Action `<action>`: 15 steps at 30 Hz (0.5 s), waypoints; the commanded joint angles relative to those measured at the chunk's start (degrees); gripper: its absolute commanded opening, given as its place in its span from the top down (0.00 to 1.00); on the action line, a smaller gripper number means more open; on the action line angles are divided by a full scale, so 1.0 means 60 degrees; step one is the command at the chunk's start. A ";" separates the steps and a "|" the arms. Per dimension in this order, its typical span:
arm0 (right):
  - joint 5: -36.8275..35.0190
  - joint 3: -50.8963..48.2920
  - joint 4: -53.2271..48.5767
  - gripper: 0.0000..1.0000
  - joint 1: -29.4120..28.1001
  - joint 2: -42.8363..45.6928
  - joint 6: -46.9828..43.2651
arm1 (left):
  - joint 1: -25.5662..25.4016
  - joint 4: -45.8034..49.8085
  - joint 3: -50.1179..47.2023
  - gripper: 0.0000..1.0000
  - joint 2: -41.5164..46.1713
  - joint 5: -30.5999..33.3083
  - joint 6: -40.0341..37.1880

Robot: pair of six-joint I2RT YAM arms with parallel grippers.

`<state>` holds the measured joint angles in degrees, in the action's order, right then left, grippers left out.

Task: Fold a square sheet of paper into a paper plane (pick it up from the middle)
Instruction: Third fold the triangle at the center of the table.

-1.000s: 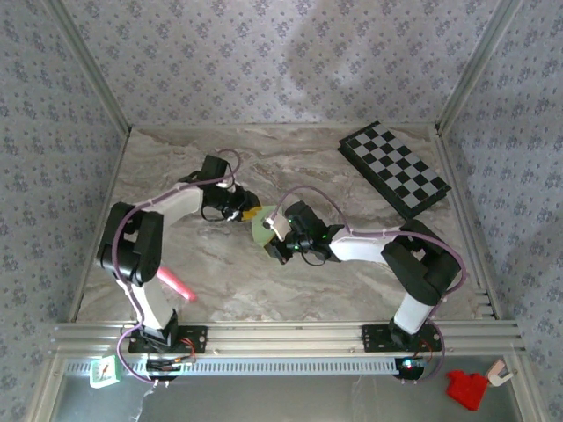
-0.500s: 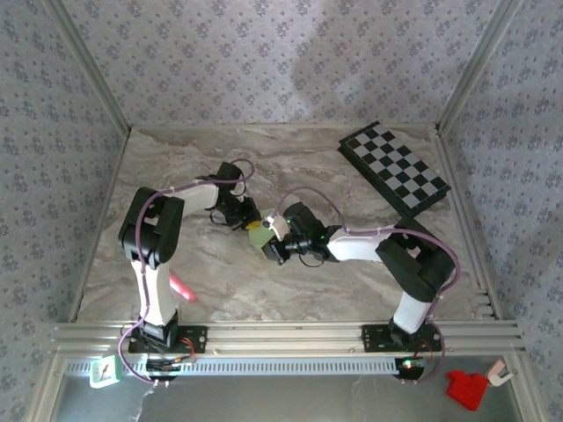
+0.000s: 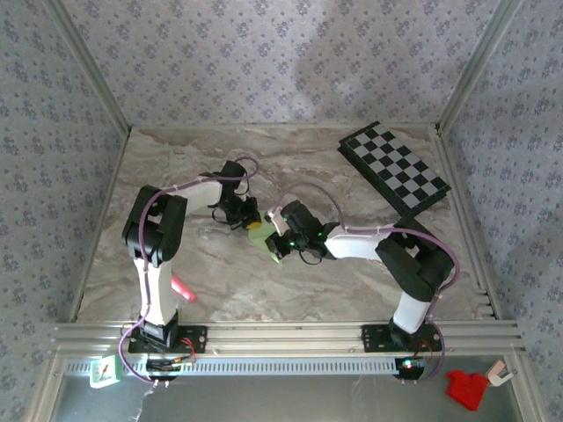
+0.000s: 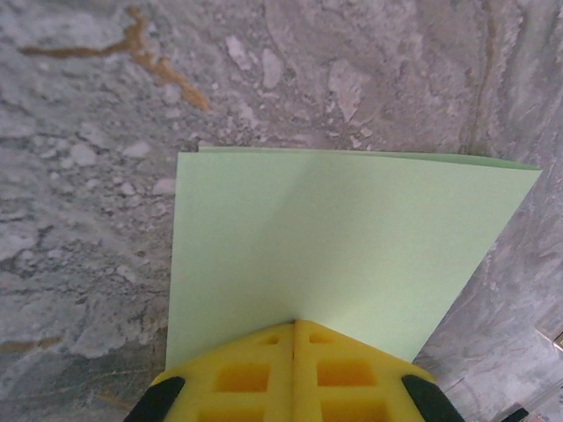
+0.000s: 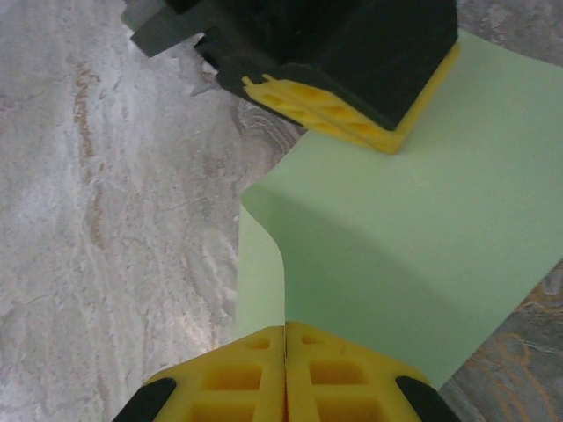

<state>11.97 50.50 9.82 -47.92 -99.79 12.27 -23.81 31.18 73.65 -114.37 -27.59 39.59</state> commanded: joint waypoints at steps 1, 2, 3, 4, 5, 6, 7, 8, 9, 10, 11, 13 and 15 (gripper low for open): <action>-0.0826 0.0289 -0.0553 0.91 -0.0147 -0.0159 0.0093 | -0.0118 0.0574 0.0005 0.94 -0.0509 0.0552 -0.0199; -0.0888 0.0272 -0.0548 0.92 -0.0178 -0.0146 0.0118 | -0.0122 0.0587 0.0015 0.94 -0.0505 0.0556 -0.0198; -0.0955 0.0270 -0.0542 0.91 -0.0210 -0.0157 0.0136 | -0.0132 0.0585 0.0026 0.95 -0.0509 0.0555 -0.0214; -0.1043 0.0287 -0.0579 0.92 -0.0229 -0.0170 0.0176 | -0.0133 0.0587 0.0029 0.94 -0.0508 0.0546 -0.0216; -0.1132 0.0320 -0.0639 0.91 -0.0252 -0.0184 0.0234 | -0.0140 0.0591 0.0045 0.95 -0.0512 0.0541 -0.0216; -0.1198 0.0336 -0.0688 0.91 -0.0272 -0.0208 0.0275 | -0.0147 0.0595 0.0063 0.94 -0.0505 0.0541 -0.0216; -0.1211 0.0339 -0.0721 0.91 -0.0280 -0.0214 0.0300 | -0.0155 0.0581 0.0063 0.95 -0.0508 0.0534 -0.0215; -0.1242 0.0369 -0.0774 0.91 -0.0302 -0.0231 0.0323 | -0.0162 0.0577 0.0060 0.95 -0.0522 0.0520 -0.0212; -0.1273 0.0393 -0.0826 0.92 -0.0312 -0.0242 0.0343 | -0.0169 0.0571 0.0059 0.95 -0.0520 0.0512 -0.0228; -0.1291 0.0409 -0.0871 0.92 -0.0327 -0.0269 0.0355 | -0.0177 0.0574 0.0069 0.95 -0.0527 0.0498 -0.0227; -0.1317 0.0423 -0.0901 0.92 -0.0324 -0.0274 0.0357 | -0.0183 0.0564 0.0045 0.95 -0.0537 0.0483 -0.0231; -0.1324 0.0499 -0.0961 0.92 -0.0347 -0.0338 0.0384 | -0.0191 0.0550 0.0043 0.95 -0.0524 0.0483 -0.0238; -0.1374 0.0544 -0.1022 0.92 -0.0352 -0.0397 0.0397 | -0.0189 0.0545 0.0030 0.95 -0.0504 0.0490 -0.0221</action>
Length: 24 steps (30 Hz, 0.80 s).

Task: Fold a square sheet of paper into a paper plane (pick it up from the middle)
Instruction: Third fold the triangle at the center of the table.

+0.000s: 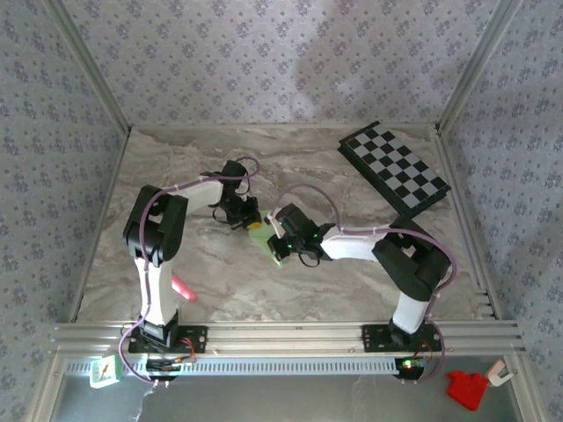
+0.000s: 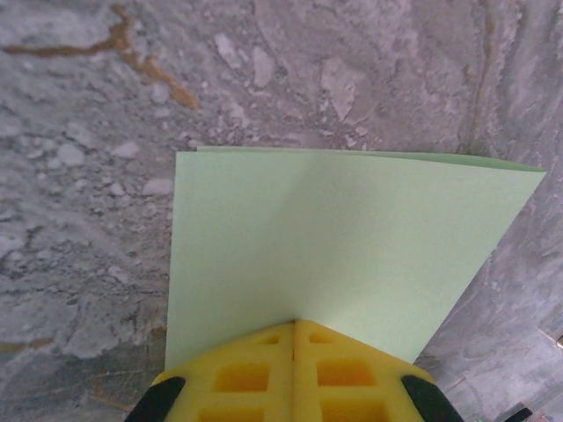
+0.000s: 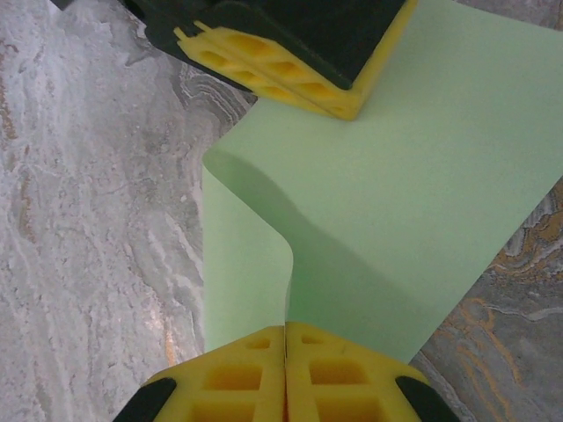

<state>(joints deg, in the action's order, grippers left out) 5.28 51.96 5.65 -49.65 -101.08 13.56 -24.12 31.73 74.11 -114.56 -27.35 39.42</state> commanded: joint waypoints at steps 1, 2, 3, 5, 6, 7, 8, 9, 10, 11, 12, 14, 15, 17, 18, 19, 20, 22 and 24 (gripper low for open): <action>-0.0307 0.0318 -0.0368 0.92 -0.0086 -0.0211 0.0187 | -0.0140 0.0452 -0.0059 0.95 -0.0476 0.0443 -0.0187; -0.0323 0.0344 -0.0403 0.92 -0.0082 -0.0233 0.0187 | -0.0138 0.0454 -0.0061 0.95 -0.0469 0.0443 -0.0205; -0.0385 0.0375 -0.0429 0.92 -0.0095 -0.0246 0.0186 | -0.0141 0.0451 -0.0061 0.95 -0.0466 0.0443 -0.0199; -0.0438 0.0410 -0.0490 0.92 -0.0102 -0.0278 0.0157 | -0.0140 0.0433 -0.0071 0.95 -0.0467 0.0443 -0.0199; -0.0451 0.0424 -0.0504 0.92 -0.0096 -0.0278 0.0157 | -0.0140 0.0438 -0.0076 0.95 -0.0476 0.0441 -0.0219; -0.0484 0.0435 -0.0526 0.92 -0.0096 -0.0292 0.0153 | -0.0140 0.0430 -0.0079 0.95 -0.0476 0.0427 -0.0220; -0.0506 0.0436 -0.0533 0.92 -0.0103 -0.0292 0.0142 | -0.0140 0.0429 -0.0065 0.95 -0.0469 0.0428 -0.0224; -0.0523 0.0451 -0.0545 0.92 -0.0118 -0.0307 0.0142 | -0.0140 0.0428 -0.0070 0.95 -0.0481 0.0428 -0.0214; -0.0534 0.0471 -0.0563 0.92 -0.0106 -0.0321 0.0142 | -0.0140 0.0436 -0.0075 0.95 -0.0488 0.0428 -0.0225; -0.0561 0.0481 -0.0577 0.92 -0.0108 -0.0336 0.0142 | -0.0140 0.0436 -0.0076 0.95 -0.0491 0.0430 -0.0221; -0.0560 0.0483 -0.0597 0.92 -0.0108 -0.0349 0.0144 | -0.0140 0.0426 -0.0069 0.96 -0.0491 0.0434 -0.0231; -0.0625 0.0494 -0.0627 0.92 -0.0122 -0.0351 0.0142 | -0.0140 0.0440 -0.0094 0.96 -0.0476 0.0428 -0.0228; -0.0655 0.0495 -0.0631 0.92 -0.0126 -0.0351 0.0155 | -0.0140 0.0433 -0.0095 0.96 -0.0476 0.0426 -0.0234; -0.0682 0.0493 -0.0627 0.92 -0.0127 -0.0336 0.0170 | -0.0140 0.0431 -0.0090 0.96 -0.0476 0.0428 -0.0234; -0.0694 0.0494 -0.0627 0.92 -0.0122 -0.0349 0.0171 | -0.0140 0.0433 -0.0084 0.96 -0.0476 0.0420 -0.0231; -0.0693 0.0498 -0.0645 0.92 -0.0121 -0.0351 0.0188 | -0.0140 0.0438 -0.0093 0.96 -0.0476 0.0432 -0.0227; -0.0702 0.0494 -0.0669 0.92 -0.0130 -0.0365 0.0193 | -0.0140 0.0422 -0.0090 0.96 -0.0475 0.0435 -0.0229; -0.0692 0.0515 -0.0675 0.92 -0.0141 -0.0379 0.0197 | -0.0140 0.0421 -0.0094 0.96 -0.0466 0.0414 -0.0228; -0.0733 0.0535 -0.0733 0.92 -0.0147 -0.0422 0.0201 | -0.0140 0.0425 -0.0090 0.96 -0.0476 0.0416 -0.0227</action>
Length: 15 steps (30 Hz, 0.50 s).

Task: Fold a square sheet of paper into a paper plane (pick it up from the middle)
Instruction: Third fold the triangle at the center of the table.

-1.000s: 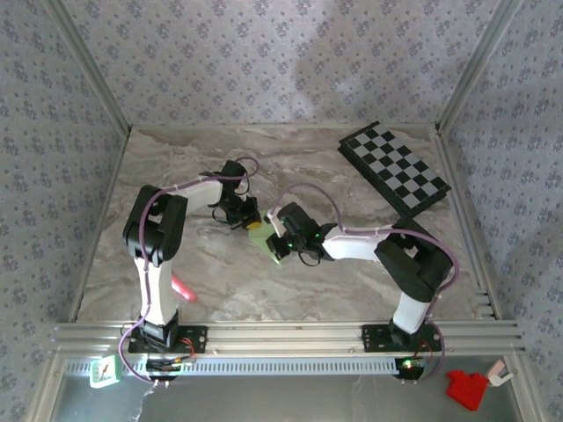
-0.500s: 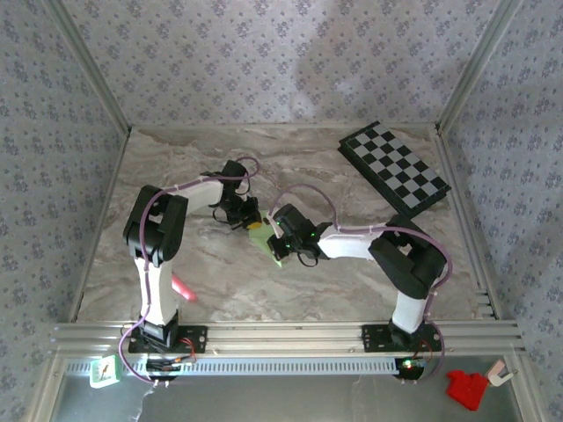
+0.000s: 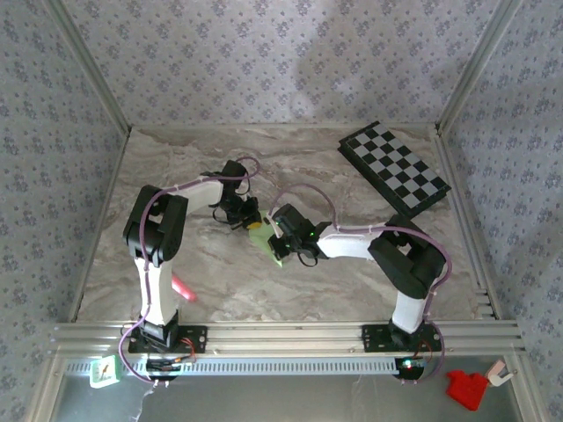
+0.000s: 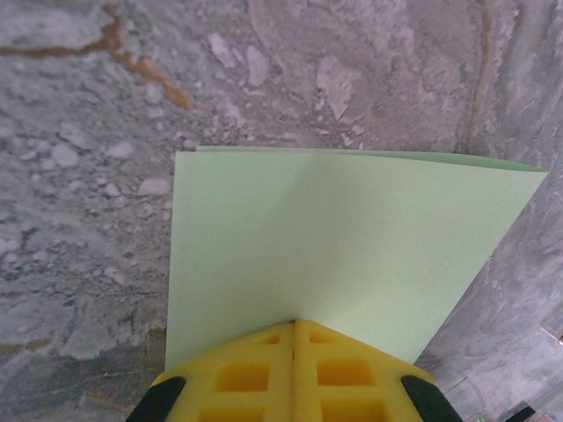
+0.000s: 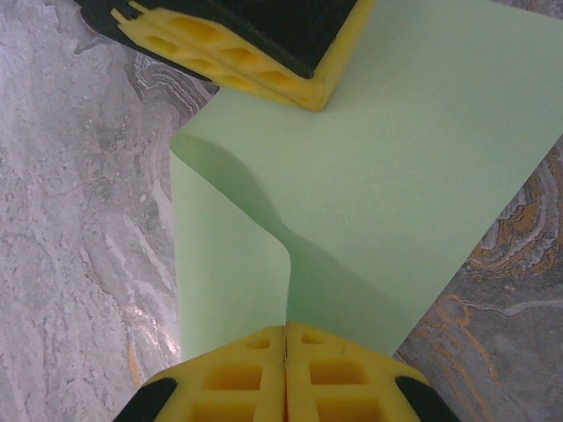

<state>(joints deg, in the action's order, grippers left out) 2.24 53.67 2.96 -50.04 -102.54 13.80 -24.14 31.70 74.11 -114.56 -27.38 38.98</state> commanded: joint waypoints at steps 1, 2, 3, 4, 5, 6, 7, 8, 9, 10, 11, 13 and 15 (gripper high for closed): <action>-0.0223 0.0262 -0.0307 0.92 -0.0076 -0.0201 0.0158 | -0.0137 0.0419 -0.0087 0.96 -0.0488 0.0417 -0.0156; -0.0238 0.0269 -0.0311 0.92 -0.0090 -0.0217 0.0160 | -0.0137 0.0422 -0.0098 0.96 -0.0480 0.0417 -0.0155; -0.0236 0.0283 -0.0320 0.92 -0.0071 -0.0223 0.0160 | -0.0137 0.0429 -0.0102 0.96 -0.0476 0.0412 -0.0161; -0.0226 0.0297 -0.0341 0.92 -0.0071 -0.0237 0.0168 | -0.0137 0.0425 -0.0104 0.96 -0.0476 0.0417 -0.0154; -0.0219 0.0314 -0.0346 0.92 -0.0072 -0.0261 0.0172 | -0.0137 0.0423 -0.0105 0.96 -0.0476 0.0419 -0.0154; -0.0218 0.0320 -0.0354 0.92 -0.0072 -0.0267 0.0175 | -0.0137 0.0428 -0.0104 0.96 -0.0476 0.0417 -0.0154; -0.0225 0.0330 -0.0351 0.92 -0.0073 -0.0281 0.0171 | -0.0137 0.0422 -0.0088 0.96 -0.0475 0.0419 -0.0154; -0.0236 0.0328 -0.0359 0.92 -0.0077 -0.0296 0.0182 | -0.0137 0.0425 -0.0090 0.96 -0.0476 0.0410 -0.0154; -0.0239 0.0338 -0.0387 0.92 -0.0076 -0.0314 0.0190 | -0.0138 0.0425 -0.0093 0.96 -0.0476 0.0410 -0.0158; -0.0249 0.0341 -0.0382 0.92 -0.0074 -0.0325 0.0204 | -0.0137 0.0419 -0.0103 0.96 -0.0476 0.0417 -0.0156; -0.0261 0.0342 -0.0363 0.92 -0.0081 -0.0327 0.0212 | -0.0144 0.0421 -0.0105 0.96 -0.0476 0.0416 -0.0168; -0.0282 0.0349 -0.0366 0.92 -0.0070 -0.0341 0.0234 | -0.0147 0.0416 -0.0105 0.96 -0.0476 0.0421 -0.0159; -0.0281 0.0342 -0.0368 0.92 -0.0071 -0.0369 0.0234 | -0.0143 0.0426 -0.0123 0.96 -0.0476 0.0417 -0.0167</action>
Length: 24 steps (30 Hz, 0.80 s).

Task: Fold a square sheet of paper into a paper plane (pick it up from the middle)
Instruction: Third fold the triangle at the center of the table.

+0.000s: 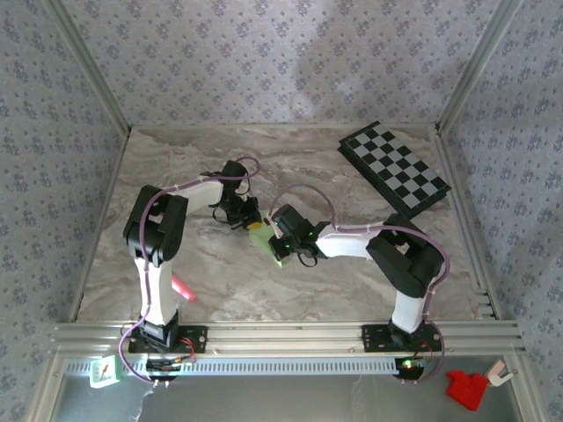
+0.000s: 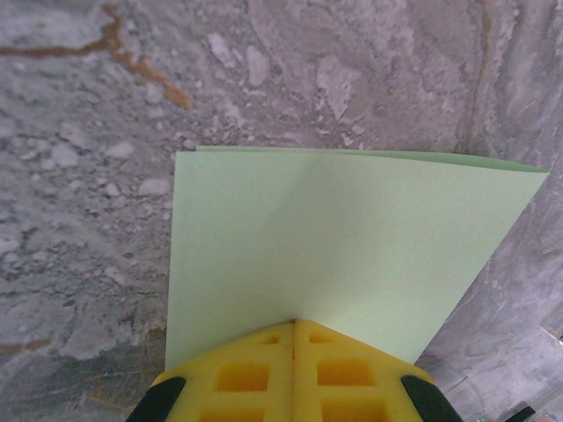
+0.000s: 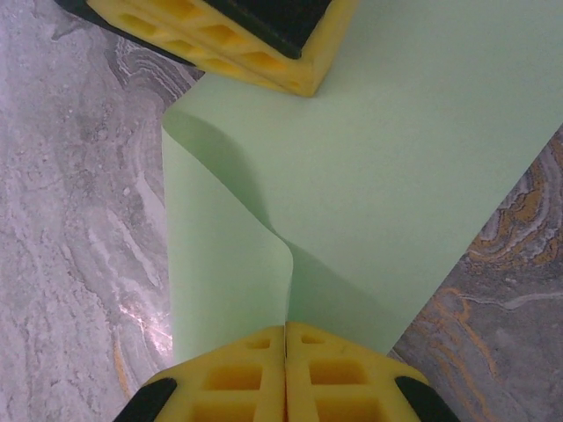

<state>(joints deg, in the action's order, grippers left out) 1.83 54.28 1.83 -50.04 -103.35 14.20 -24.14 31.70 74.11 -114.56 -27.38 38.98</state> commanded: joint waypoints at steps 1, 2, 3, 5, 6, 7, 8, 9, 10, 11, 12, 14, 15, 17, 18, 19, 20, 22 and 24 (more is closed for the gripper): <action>-0.0209 0.0255 -0.0201 0.92 -0.0079 -0.0250 0.0170 | -0.0149 0.0429 -0.0120 0.96 -0.0471 0.0417 -0.0169; -0.0207 0.0270 -0.0211 0.92 -0.0080 -0.0265 0.0168 | -0.0147 0.0419 -0.0120 0.96 -0.0455 0.0417 -0.0178; -0.0208 0.0284 -0.0217 0.92 -0.0071 -0.0290 0.0168 | -0.0151 0.0416 -0.0120 0.96 -0.0462 0.0417 -0.0177; -0.0201 0.0295 -0.0218 0.92 -0.0082 -0.0323 0.0168 | -0.0151 0.0415 -0.0120 0.96 -0.0458 0.0404 -0.0177; -0.0202 0.0306 -0.0254 0.92 -0.0069 -0.0345 0.0168 | -0.0151 0.0414 -0.0120 0.96 -0.0454 0.0403 -0.0172; -0.0198 0.0327 -0.0272 0.92 -0.0070 -0.0366 0.0162 | -0.0151 0.0414 -0.0127 0.96 -0.0456 0.0402 -0.0176; -0.0187 0.0341 -0.0275 0.92 -0.0082 -0.0381 0.0154 | -0.0151 0.0403 -0.0126 0.96 -0.0458 0.0402 -0.0175; -0.0190 0.0368 -0.0290 0.92 -0.0069 -0.0411 0.0154 | -0.0151 0.0409 -0.0128 0.96 -0.0451 0.0403 -0.0175; -0.0201 0.0372 -0.0304 0.92 -0.0070 -0.0429 0.0167 | -0.0155 0.0411 -0.0130 0.96 -0.0462 0.0401 -0.0186; -0.0211 0.0396 -0.0324 0.92 -0.0082 -0.0426 0.0168 | -0.0151 0.0403 -0.0134 0.96 -0.0454 0.0400 -0.0195; -0.0214 0.0401 -0.0333 0.92 -0.0081 -0.0444 0.0168 | -0.0151 0.0413 -0.0134 0.96 -0.0462 0.0400 -0.0184; -0.0220 0.0401 -0.0364 0.92 -0.0073 -0.0456 0.0183 | -0.0151 0.0414 -0.0141 0.96 -0.0462 0.0402 -0.0184; -0.0218 0.0401 -0.0392 0.92 -0.0070 -0.0478 0.0183 | -0.0152 0.0412 -0.0138 0.96 -0.0444 0.0405 -0.0191; -0.0259 0.0402 -0.0434 0.92 -0.0086 -0.0487 0.0197 | -0.0151 0.0428 -0.0128 0.96 -0.0433 0.0402 -0.0184; -0.0244 0.0404 -0.0474 0.92 -0.0073 -0.0499 0.0197 | -0.0151 0.0429 -0.0133 0.96 -0.0403 0.0402 -0.0188; -0.0239 0.0401 -0.0492 0.92 -0.0082 -0.0514 0.0197 | -0.0151 0.0436 -0.0120 0.96 -0.0381 0.0402 -0.0181; -0.0244 0.0401 -0.0522 0.92 -0.0081 -0.0514 0.0197 | -0.0151 0.0433 -0.0094 0.96 -0.0328 0.0402 -0.0184; -0.0235 0.0405 -0.0591 0.92 -0.0084 -0.0542 0.0183 | -0.0151 0.0457 -0.0012 0.96 -0.0199 0.0395 -0.0171; -0.0217 0.0401 -0.0652 0.92 -0.0082 -0.0558 0.0183 | -0.0151 0.0433 0.0097 0.94 0.0012 0.0352 -0.0119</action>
<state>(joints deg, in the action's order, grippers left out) 1.65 55.72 0.54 -50.09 -104.81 14.22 -24.14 31.75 74.22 -114.52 -27.35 38.81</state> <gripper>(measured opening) 0.082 0.057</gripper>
